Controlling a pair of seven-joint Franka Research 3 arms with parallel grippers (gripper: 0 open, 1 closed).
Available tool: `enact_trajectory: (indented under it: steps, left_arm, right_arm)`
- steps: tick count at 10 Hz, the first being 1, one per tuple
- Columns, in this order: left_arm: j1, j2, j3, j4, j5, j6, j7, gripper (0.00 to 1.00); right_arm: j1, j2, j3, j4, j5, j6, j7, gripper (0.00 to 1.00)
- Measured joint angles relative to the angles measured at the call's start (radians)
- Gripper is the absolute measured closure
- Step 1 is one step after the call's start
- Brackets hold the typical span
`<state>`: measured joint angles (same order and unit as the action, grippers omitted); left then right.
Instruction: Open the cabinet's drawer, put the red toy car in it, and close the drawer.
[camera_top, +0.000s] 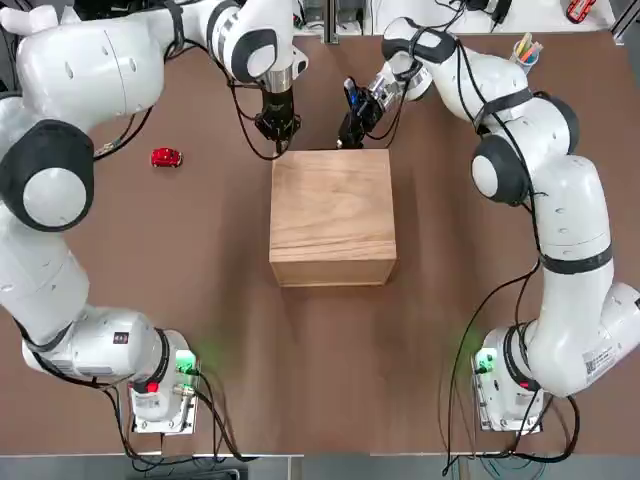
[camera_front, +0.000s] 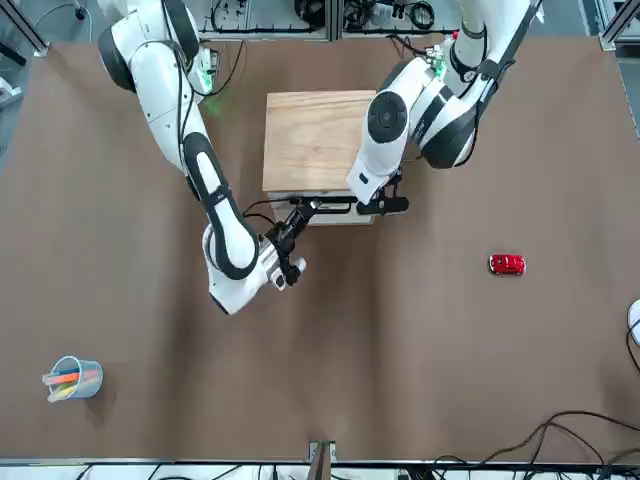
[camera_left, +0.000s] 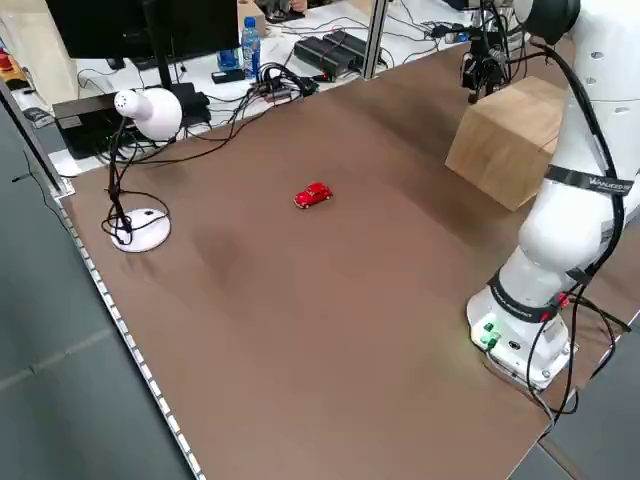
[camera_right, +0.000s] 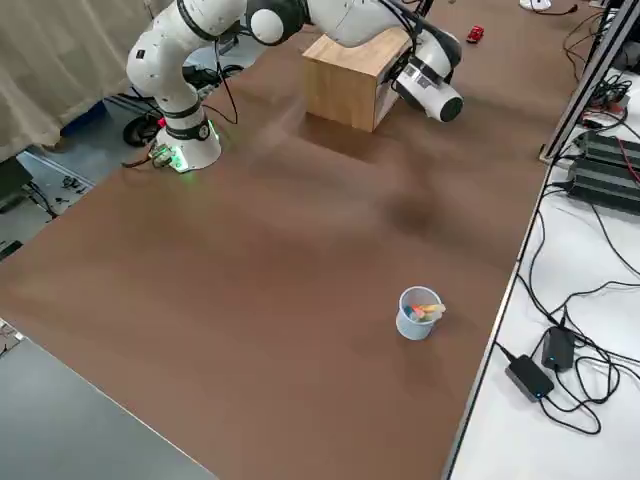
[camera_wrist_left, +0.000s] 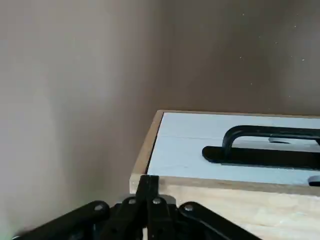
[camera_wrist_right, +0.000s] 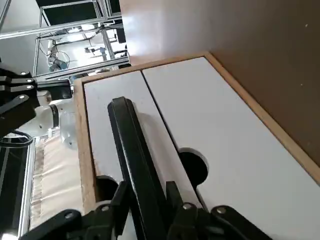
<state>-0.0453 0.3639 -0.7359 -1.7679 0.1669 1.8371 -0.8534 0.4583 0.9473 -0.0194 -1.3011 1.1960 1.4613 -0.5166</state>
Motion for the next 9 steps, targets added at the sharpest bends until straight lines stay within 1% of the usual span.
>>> enact_trajectory:
  steps: [3, 6, 9]
  left_arm:
    - [0.0, 0.0, 0.0, 0.008, -0.004, -0.001, 0.0, 0.97]
    - [0.001, 0.0, -0.001, 0.023, -0.004, -0.01, 0.0, 0.99]
    - [0.002, 0.0, -0.001, 0.032, -0.004, -0.017, 0.0, 0.99]
  right_arm:
    - [0.0, 0.0, 0.0, 0.0, 0.0, 0.001, 0.01, 0.64]
    - [0.0, 0.0, 0.0, 0.002, -0.003, 0.02, 0.04, 0.64]
    - [0.001, -0.001, 0.003, 0.024, -0.003, 0.067, 0.046, 0.77]
